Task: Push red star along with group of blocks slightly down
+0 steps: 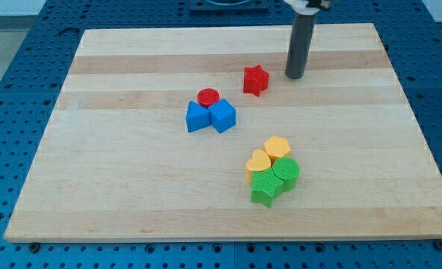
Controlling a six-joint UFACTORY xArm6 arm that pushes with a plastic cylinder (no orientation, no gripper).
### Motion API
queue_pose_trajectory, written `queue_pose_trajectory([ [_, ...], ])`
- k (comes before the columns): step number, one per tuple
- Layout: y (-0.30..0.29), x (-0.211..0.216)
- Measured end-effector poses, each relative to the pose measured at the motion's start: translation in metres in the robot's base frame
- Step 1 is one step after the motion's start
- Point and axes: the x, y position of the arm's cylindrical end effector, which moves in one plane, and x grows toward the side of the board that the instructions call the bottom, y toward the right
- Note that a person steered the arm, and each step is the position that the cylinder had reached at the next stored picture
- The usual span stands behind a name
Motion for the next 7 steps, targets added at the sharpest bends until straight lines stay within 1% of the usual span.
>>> queue_pose_trajectory([
  [1,-0.014,-0.005],
  [2,-0.057,0.013],
  [3,-0.092,0.041],
  [4,-0.101,0.055],
  [5,-0.091,0.039],
  [6,-0.089,0.004],
  [7,-0.104,-0.008],
])
